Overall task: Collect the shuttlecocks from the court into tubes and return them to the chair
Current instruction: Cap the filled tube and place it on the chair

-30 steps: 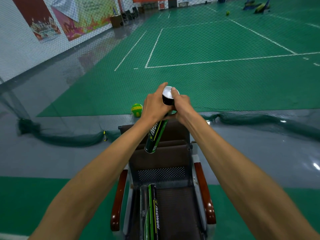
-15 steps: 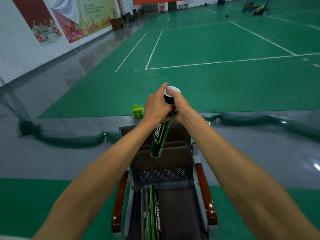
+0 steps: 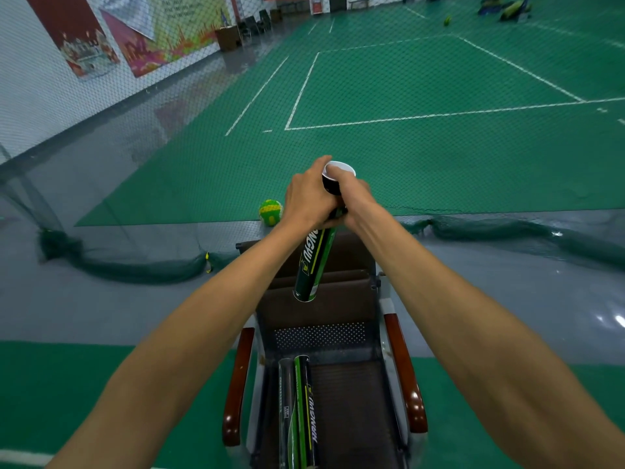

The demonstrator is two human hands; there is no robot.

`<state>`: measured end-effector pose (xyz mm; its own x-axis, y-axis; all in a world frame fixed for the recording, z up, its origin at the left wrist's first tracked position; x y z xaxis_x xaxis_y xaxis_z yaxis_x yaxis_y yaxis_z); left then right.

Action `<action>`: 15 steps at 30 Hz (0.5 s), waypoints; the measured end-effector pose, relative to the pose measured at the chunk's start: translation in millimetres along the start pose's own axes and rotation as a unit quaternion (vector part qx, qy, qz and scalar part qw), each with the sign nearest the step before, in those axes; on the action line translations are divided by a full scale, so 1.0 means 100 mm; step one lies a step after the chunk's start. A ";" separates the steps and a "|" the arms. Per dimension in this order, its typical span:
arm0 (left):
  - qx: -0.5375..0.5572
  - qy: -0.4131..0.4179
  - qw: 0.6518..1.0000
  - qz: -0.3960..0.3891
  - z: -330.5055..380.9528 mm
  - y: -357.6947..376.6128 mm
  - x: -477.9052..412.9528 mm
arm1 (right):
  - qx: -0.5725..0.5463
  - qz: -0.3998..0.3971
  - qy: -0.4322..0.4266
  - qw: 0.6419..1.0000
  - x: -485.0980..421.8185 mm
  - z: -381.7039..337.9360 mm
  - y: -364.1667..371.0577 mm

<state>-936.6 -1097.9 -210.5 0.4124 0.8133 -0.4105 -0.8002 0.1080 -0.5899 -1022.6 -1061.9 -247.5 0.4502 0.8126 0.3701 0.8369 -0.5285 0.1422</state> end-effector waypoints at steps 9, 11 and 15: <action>0.032 -0.020 0.999 0.012 0.00 -0.15 -0.15 | -0.017 -0.071 -0.003 0.997 0.00 -0.18 0.17; 0.026 -0.014 1.000 0.010 -0.02 -0.15 -0.16 | 0.000 -0.041 0.003 0.999 -0.01 -0.20 0.17; 0.019 0.008 1.000 0.012 -0.08 -0.19 -0.18 | 0.014 -0.033 -0.007 0.999 0.01 -0.22 0.20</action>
<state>-925.2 -1119.1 -198.1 0.3996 0.8070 -0.4347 -0.8260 0.1114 -0.5526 -1012.1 -1077.6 -224.2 0.3984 0.8484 0.3486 0.8732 -0.4672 0.1390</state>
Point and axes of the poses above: each hand's wrist, its own x-axis away from the middle knuckle, its own y-axis out of the palm, z = x × y, the point moved 5 cm from there along -x, towards the middle knuckle, and after that the axes turned 12 degrees about x, right-handed, at the moved point
